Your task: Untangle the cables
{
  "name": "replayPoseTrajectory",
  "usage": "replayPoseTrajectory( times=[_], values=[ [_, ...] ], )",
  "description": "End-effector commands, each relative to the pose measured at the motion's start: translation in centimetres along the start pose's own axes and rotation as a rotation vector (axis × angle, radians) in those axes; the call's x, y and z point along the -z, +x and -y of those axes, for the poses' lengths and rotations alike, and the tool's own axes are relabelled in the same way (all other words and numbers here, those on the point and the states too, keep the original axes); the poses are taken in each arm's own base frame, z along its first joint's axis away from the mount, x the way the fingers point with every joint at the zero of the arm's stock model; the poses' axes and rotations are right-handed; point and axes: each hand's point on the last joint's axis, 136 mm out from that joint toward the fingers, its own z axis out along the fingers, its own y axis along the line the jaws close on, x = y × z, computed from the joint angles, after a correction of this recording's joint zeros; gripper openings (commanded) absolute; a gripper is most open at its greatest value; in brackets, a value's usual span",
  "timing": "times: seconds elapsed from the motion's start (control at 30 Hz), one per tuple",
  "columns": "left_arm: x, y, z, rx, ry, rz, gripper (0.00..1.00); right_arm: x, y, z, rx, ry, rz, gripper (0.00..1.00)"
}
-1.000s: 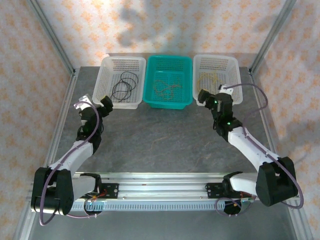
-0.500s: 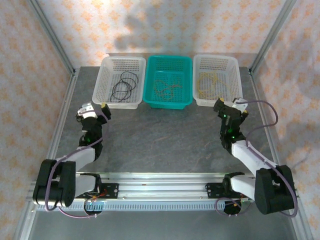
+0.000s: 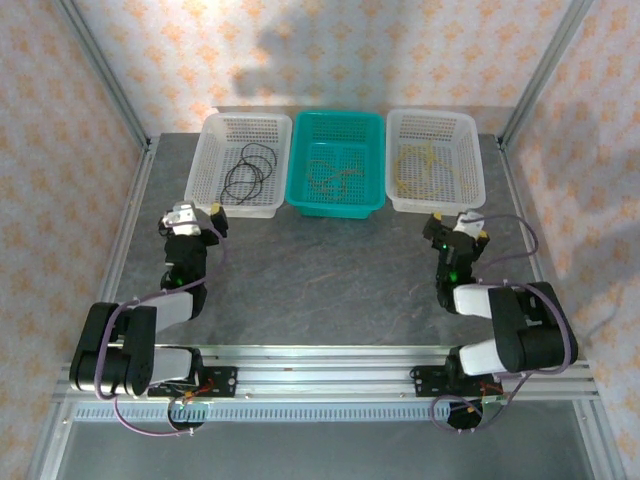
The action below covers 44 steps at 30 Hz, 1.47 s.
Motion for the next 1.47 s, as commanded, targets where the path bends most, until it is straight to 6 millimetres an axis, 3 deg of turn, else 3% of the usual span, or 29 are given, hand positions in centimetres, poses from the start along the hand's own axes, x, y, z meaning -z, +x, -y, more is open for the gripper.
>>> replayPoseTrajectory(
  times=[0.0,0.1,0.23,0.43,0.53,0.63,1.43],
  values=[
    [1.2,0.2,-0.9,0.002,-0.021,0.027,0.99,0.6,-1.9,0.1,-0.045,-0.057,0.118,1.0],
    [2.5,0.9,-1.9,0.02,-0.052,0.064,1.0,1.4,-1.5,0.9,-0.079,-0.071,0.155,1.0],
    [2.8,0.6,-0.9,0.036,0.018,0.122,0.99,1.1,-1.1,0.3,-0.058,-0.103,0.135,1.0],
    [1.7,2.1,-0.5,0.022,0.034,0.109,0.99,0.3,-0.7,-0.5,-0.033,-0.125,0.1,1.0],
    [-0.8,3.7,-1.0,0.013,-0.032,-0.019,0.99,-0.3,-0.5,-1.1,-0.016,-0.146,0.077,1.0],
    [-0.6,3.6,-1.3,0.018,-0.06,-0.006,1.0,-0.3,-0.3,-1.9,0.01,-0.186,0.064,1.0],
    [-0.8,3.8,-0.1,-0.013,0.007,-0.021,0.99,-0.3,-0.3,-1.9,0.008,-0.188,0.065,1.0]
  ],
)
